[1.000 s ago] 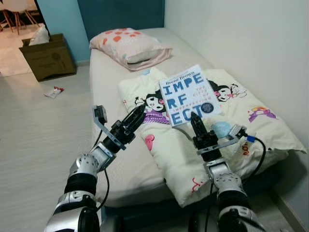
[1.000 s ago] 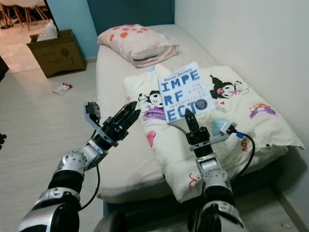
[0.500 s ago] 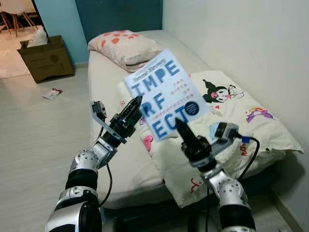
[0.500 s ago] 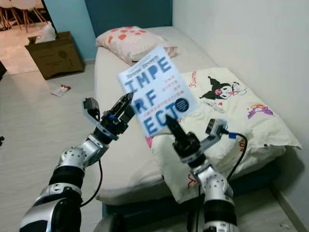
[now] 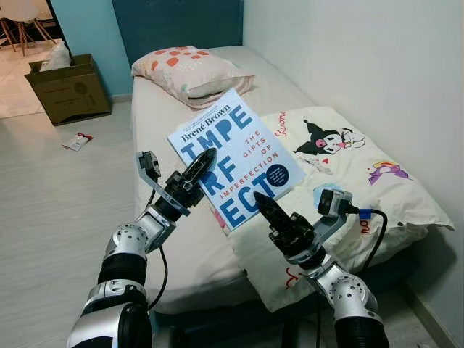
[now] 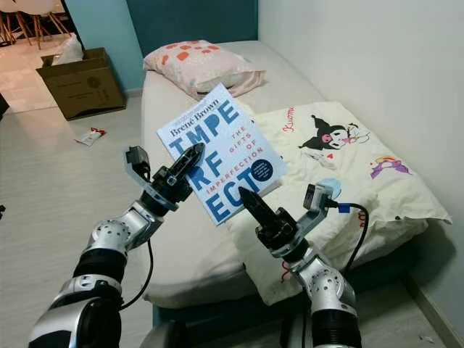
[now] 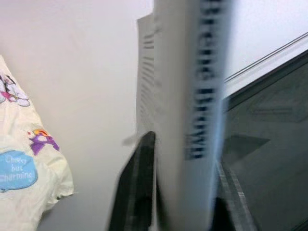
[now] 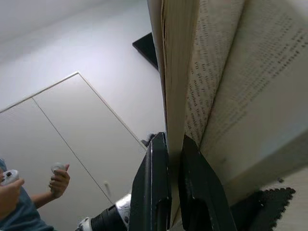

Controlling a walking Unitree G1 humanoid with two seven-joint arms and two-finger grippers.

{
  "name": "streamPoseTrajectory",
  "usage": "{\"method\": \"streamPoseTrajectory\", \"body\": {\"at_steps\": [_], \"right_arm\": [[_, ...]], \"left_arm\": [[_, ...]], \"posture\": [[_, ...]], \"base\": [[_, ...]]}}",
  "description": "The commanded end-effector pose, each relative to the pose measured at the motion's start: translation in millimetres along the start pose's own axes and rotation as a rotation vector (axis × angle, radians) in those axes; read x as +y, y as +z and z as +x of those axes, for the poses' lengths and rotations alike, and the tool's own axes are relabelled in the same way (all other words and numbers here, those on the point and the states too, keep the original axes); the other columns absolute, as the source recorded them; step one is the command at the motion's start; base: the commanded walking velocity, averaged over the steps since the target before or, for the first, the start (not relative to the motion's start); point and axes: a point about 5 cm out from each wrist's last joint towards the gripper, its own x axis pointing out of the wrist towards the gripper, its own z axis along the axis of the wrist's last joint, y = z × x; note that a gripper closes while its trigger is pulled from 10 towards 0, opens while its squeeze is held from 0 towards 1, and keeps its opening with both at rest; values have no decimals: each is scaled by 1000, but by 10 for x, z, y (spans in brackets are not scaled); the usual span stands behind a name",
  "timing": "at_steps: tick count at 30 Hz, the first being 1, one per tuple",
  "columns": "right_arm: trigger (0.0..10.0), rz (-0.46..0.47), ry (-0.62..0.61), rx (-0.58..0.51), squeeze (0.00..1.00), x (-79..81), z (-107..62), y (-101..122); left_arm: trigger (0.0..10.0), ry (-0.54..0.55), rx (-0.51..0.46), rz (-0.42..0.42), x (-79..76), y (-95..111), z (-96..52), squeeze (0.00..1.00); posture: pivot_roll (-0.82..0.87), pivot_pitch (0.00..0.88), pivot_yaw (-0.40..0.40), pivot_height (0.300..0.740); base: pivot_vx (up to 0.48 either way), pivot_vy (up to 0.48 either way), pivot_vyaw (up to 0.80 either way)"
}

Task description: Clean up the room

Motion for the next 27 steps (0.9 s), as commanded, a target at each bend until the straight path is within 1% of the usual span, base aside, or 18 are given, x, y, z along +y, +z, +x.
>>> {"method": "streamPoseTrajectory", "body": {"at_steps": [1, 2, 3, 4, 5, 8, 11, 13, 14, 15, 16, 18, 21, 22, 23, 25, 26, 27], "right_arm": [[0, -18, 22, 16, 0, 29, 65, -18], [4235, -31, -13, 12, 0, 1, 64, -14], [4235, -31, -13, 12, 0, 1, 64, -14], [8588, -56, -49, 9, 0, -29, 61, -7], [10000, -66, -88, 1, 0, -63, 58, 4], [10000, -71, -112, -8, 0, -88, 50, 14], [10000, -90, -165, -24, 0, -142, 41, 36], [10000, -100, -257, -80, 0, -241, 19, 108], [10000, -99, -288, -105, 765, -275, 6, 142], [10000, -99, -288, -105, 765, -275, 6, 142], [10000, -102, -333, -151, 1000, -327, -32, 226], [10000, -114, -383, -186, 1000, -371, -63, 289], [10000, -117, -413, -205, 1000, -395, -85, 320], [10000, -126, -474, -244, 1000, -438, -134, 378], [10000, -126, -474, -244, 1000, -438, -134, 378], [10000, -167, -654, -345, 1000, -539, -318, 553], [10000, -167, -654, -345, 1000, -539, -318, 553], [10000, -185, -723, -377, 1000, -570, -390, 613]], "left_arm": [[0, 11, 26, 18, 13, -30, -31, 0], [0, 23, 31, 26, 29, -42, -48, 0], [0, 23, 31, 26, 29, -42, -48, 0], [0, 42, 37, 40, 54, -50, -76, 0], [0, 55, 34, 43, 69, -49, -100, 0], [0, 71, 25, 53, 86, -32, -139, 0], [0, 84, 4, 59, 99, -5, -167, 0], [0, 101, -18, 63, 116, 25, -194, 0], [0, 106, -25, 64, 121, 35, -206, 0], [0, 106, -25, 64, 121, 35, -206, 0], [0, 119, -54, 62, 134, 75, -237, 0], [0, 131, -78, 62, 145, 112, -267, 0], [0, 137, -88, 66, 151, 127, -279, 0], [0, 149, -106, 73, 158, 164, -309, 0], [0, 149, -106, 73, 158, 164, -309, 0], [0, 214, -160, 118, 193, 302, -452, 0], [0, 214, -160, 118, 193, 302, -452, 0], [0, 247, -177, 139, 210, 351, -520, 0]], "posture": [[85, 0, 18, 570], [84, 0, 18, 570], [84, 0, 18, 570], [87, 0, 18, 570], [87, 0, 17, 570], [90, 0, 16, 570], [96, 0, 12, 570], [98, 0, 10, 570], [98, 0, 10, 570], [98, 0, 10, 570], [101, 0, 8, 570], [102, 0, 6, 570], [105, 0, 3, 570], [107, 0, 1, 570], [107, 0, 1, 570], [119, 0, -4, 570], [119, 0, -4, 570], [120, 0, -4, 570]], "base": [[0, 0, 0], [0, 0, 0], [0, 0, 0], [0, 0, 0], [0, 0, 0], [0, 0, 0], [0, 0, 0], [0, 0, 0], [0, 0, 0], [0, 0, 0], [0, 0, 0], [0, 0, 0], [0, 0, 0], [0, 0, 0], [0, 0, 0], [0, 0, 0], [0, 0, 0], [0, 0, 0]]}}
